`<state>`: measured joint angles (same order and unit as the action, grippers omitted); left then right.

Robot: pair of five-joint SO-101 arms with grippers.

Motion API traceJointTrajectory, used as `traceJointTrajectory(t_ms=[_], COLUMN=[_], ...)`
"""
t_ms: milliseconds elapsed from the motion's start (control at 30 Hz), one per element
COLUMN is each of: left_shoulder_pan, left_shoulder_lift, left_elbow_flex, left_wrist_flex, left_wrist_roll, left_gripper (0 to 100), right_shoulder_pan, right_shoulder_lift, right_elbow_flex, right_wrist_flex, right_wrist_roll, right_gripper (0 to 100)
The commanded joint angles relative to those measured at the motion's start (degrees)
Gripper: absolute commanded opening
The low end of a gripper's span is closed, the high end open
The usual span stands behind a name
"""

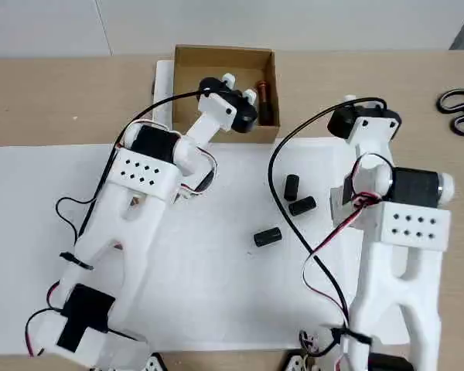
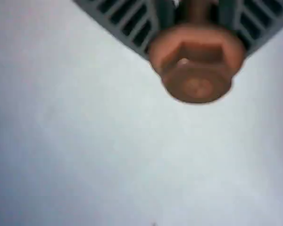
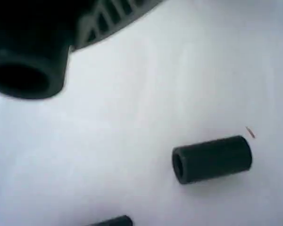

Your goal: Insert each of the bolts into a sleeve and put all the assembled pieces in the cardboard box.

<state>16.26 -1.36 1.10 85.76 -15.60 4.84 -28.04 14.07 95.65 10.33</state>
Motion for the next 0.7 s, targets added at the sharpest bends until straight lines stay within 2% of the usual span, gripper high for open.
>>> traceJointTrajectory(t_ms=[0,167,267,433,667], left_shoulder_pan=[-0.2,0.0,-0.3,0.0,0.2], left_shoulder_lift=[-3.6,-3.8,-3.8,-3.8,-3.9], left_elbow_flex=[-2.7,-7.1,-12.5,-19.1,-27.2], left_wrist_flex=[3.3,9.4,12.2,12.2,9.8], left_wrist_roll=[1.8,13.0,14.8,15.9,20.3], left_gripper=[0,0,0,0,0], right_shoulder_pan=[0.3,0.2,-1.8,-6.3,-6.9], right_shoulder_lift=[-3.8,-10.3,-14.2,-18.3,-19.2], right_elbow_flex=[-2.5,-2.6,-2.4,-2.3,-2.3], right_wrist_flex=[1.3,1.2,1.5,1.5,1.5], right_wrist_roll=[0.6,0.6,0.7,0.4,0.2], right_gripper=[0.4,0.3,0.3,0.2,0.2])
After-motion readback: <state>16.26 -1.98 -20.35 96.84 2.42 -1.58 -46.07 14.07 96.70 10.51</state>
